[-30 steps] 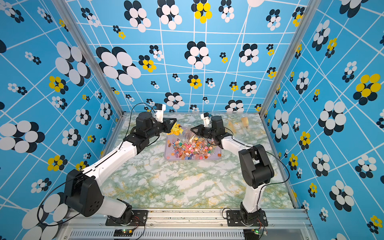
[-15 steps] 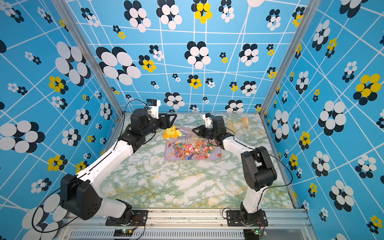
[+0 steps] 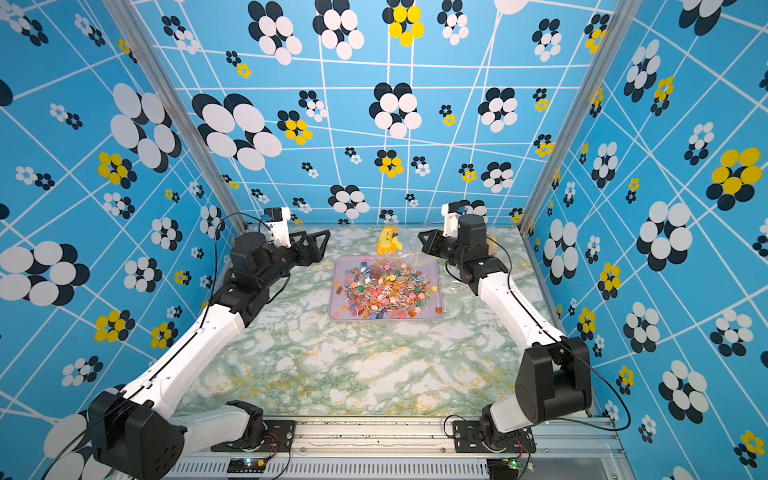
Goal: Pour candies out of the ziploc bag
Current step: 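Pour the candies out of the ziploc bag onto the tray, then place the ziploc bag at the center of the board.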
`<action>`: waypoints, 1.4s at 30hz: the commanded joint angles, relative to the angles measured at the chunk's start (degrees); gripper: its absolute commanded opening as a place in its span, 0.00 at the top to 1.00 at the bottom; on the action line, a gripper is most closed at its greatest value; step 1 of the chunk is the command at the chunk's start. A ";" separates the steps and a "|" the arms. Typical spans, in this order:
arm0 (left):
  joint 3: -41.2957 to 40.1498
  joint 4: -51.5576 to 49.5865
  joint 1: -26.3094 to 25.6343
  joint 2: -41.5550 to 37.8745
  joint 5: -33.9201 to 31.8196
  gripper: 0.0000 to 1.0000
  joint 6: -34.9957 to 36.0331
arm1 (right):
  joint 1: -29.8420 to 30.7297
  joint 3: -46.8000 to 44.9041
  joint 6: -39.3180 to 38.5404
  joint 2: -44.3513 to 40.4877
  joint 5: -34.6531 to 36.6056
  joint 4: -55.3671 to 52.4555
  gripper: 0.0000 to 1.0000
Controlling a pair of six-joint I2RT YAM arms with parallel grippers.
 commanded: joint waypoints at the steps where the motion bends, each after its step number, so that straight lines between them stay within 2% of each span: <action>1: -2.69 2.45 0.65 -2.74 -2.03 0.08 -0.51 | -4.76 -1.51 -1.26 -3.09 8.31 -3.18 0.98; 4: -4.09 2.61 0.75 -3.66 -2.04 0.07 -0.43 | -9.98 -3.98 1.58 -1.94 14.04 -3.33 0.99; 7: -4.74 2.37 0.82 -4.35 -1.91 0.07 -0.34 | -14.28 -7.41 6.53 1.00 14.76 -0.60 0.99; 12: -5.93 1.36 0.86 -5.78 -2.06 0.06 0.36 | -16.10 -11.43 9.62 5.07 19.28 0.92 0.97; 17: -6.66 0.86 0.91 -6.40 -2.04 0.05 0.38 | -16.17 -12.61 11.34 7.51 21.25 -1.20 0.80; 21: -6.74 0.99 0.91 -6.84 -2.34 0.05 0.33 | -16.15 -14.68 12.30 5.08 26.56 -1.61 0.58; 24: -6.62 0.80 0.93 -6.90 -2.35 0.04 0.34 | -16.35 -14.74 12.00 3.25 28.12 -1.82 0.49; 35: -6.54 0.39 1.00 -7.97 -2.60 0.01 0.64 | -16.46 -14.71 10.81 -1.93 25.33 -1.34 0.42; 42: -6.21 -0.98 1.01 -7.93 -3.59 0.00 1.58 | -15.85 -15.89 6.31 -6.17 26.09 -2.85 0.37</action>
